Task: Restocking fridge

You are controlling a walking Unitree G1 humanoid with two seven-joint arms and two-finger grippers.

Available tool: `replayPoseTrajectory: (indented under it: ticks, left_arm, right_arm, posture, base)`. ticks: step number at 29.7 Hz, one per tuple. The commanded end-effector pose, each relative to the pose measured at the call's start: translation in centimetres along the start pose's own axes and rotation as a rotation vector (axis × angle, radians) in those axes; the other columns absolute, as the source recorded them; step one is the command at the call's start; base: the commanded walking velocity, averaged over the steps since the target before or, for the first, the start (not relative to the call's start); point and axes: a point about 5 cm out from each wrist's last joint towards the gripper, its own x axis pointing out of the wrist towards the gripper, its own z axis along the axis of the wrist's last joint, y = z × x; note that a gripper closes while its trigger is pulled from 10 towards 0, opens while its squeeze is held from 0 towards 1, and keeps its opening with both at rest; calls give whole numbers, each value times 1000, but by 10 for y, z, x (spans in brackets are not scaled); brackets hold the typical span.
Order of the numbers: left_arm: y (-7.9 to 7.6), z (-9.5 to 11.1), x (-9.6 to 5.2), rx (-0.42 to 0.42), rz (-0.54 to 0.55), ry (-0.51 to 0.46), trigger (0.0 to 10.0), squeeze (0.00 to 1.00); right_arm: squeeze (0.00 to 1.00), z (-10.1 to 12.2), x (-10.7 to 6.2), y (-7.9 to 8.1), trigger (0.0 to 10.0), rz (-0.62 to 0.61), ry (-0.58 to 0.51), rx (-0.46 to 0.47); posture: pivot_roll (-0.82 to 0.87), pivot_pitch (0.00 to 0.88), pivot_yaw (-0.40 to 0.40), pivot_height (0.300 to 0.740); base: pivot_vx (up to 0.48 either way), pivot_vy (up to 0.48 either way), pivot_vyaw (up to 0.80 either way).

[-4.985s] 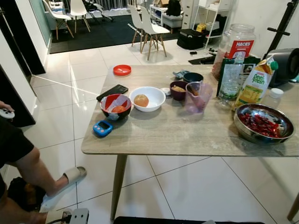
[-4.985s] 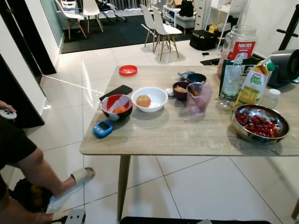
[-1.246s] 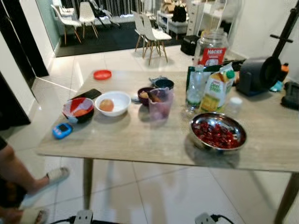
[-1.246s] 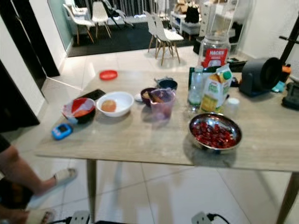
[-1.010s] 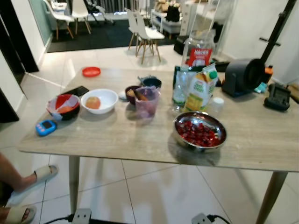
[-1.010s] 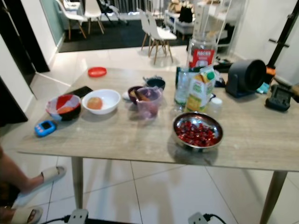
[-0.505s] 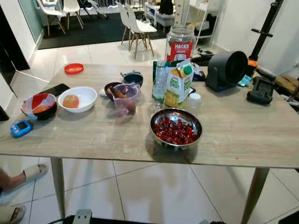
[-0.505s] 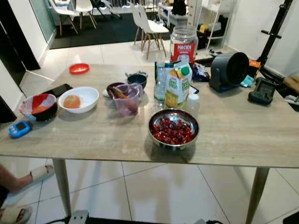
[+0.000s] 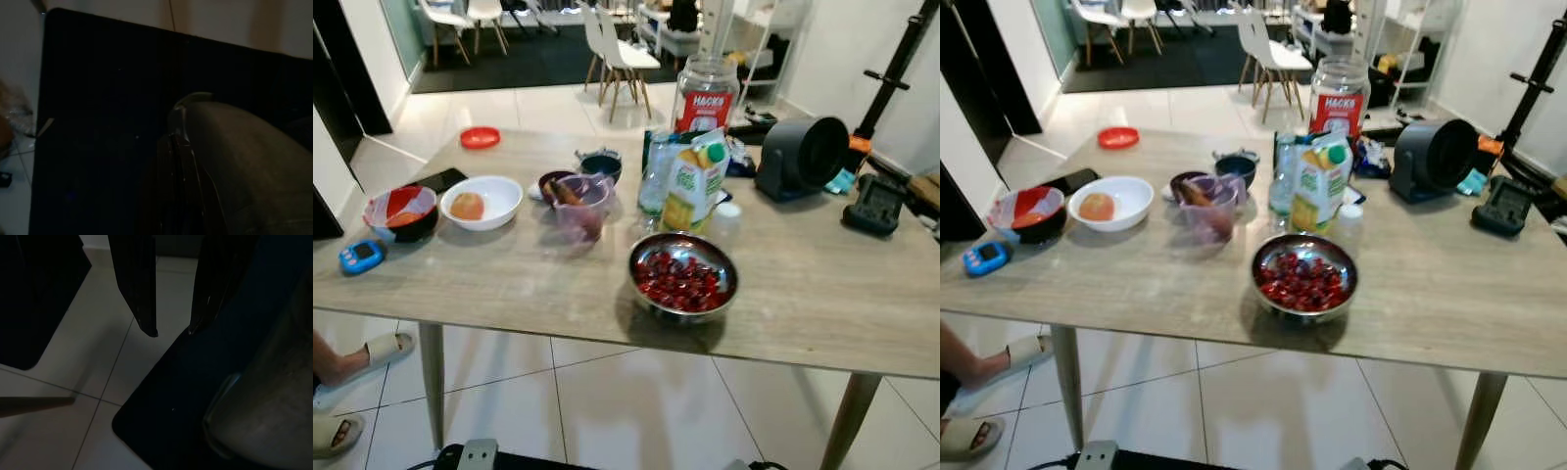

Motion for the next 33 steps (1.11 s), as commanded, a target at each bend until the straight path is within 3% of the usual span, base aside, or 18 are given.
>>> replayPoseTrajectory:
  ticks: [1, 19, 20, 33]
  left_arm:
    - [8, -14, -4, -28, 29, 44, 10000, 0]
    - [45, -18, -13, -152, 234, 16, 10000, 0]
    - [45, -18, -13, -159, 230, 16, 10000, 1000]
    - [45, -17, -13, -173, 236, 5, 10000, 1000]
  right_arm:
    - [0, -1, 0, 6, 10000, 20, 1, 10]
    - [0, 2, 0, 0, 10000, -32, -1, 4]
    - [1000, 2, 0, 0, 10000, -34, -3, 3]
    - [1000, -1, 0, -2, 10000, -44, -5, 26]
  posture:
    - [27, 0, 7, 740]
    - [39, 0, 9, 740]
    - [39, 0, 9, 740]
    - [38, 0, 13, 740]
  base:
    - [0, 0, 0]
    - [0, 0, 0]
    - [0, 0, 0]
    - [0, 0, 0]
